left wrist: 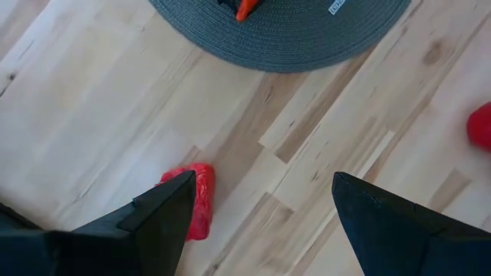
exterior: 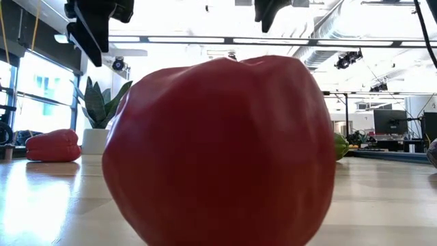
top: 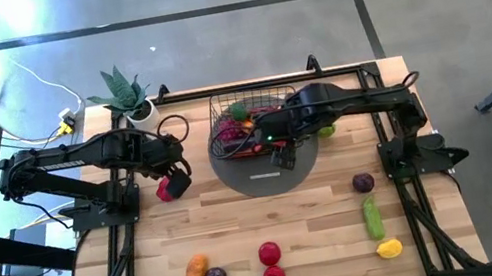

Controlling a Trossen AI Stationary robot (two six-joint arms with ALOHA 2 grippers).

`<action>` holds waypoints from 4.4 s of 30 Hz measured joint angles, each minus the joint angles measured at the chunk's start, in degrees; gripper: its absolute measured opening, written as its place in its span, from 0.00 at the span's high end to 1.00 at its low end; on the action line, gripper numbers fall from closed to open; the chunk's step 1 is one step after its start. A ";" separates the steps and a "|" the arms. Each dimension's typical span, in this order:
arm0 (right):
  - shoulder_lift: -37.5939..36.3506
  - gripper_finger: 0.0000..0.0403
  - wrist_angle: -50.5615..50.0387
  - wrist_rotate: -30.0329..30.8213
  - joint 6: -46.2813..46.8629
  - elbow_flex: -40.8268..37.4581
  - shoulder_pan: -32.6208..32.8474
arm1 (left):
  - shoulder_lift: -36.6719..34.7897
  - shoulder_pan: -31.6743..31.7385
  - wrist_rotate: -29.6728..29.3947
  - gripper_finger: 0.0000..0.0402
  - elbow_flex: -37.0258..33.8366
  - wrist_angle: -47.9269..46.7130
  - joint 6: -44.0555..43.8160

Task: Build produce basket
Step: Put the green cucumber into the wire basket

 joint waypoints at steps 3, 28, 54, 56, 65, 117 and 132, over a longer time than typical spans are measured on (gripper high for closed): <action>-0.01 0.27 0.03 0.01 -0.59 -0.09 0.03 | 0.02 0.00 0.04 0.26 -0.01 0.00 -1.42; -36.26 0.27 4.37 -7.41 39.17 -49.98 2.60 | 0.00 0.02 -0.11 0.26 -0.02 1.36 -1.88; -41.46 0.27 25.70 -21.79 78.50 -72.59 23.37 | 0.00 0.01 -0.34 0.26 -0.02 1.33 -1.84; -41.36 0.27 26.95 -21.96 82.10 -73.33 25.67 | 0.00 0.02 -0.33 0.26 -0.02 1.33 -1.76; -38.24 0.27 27.45 -22.24 96.82 -73.64 35.01 | 0.00 0.02 -0.33 0.26 -0.02 1.44 -0.33; -13.32 0.66 39.72 -22.22 89.57 -67.11 38.32 | 0.00 0.07 -3.76 0.26 -0.02 4.33 0.81; -13.35 0.67 39.95 -6.71 71.10 -57.78 25.63 | 0.00 0.09 -6.11 0.26 -0.02 4.33 4.21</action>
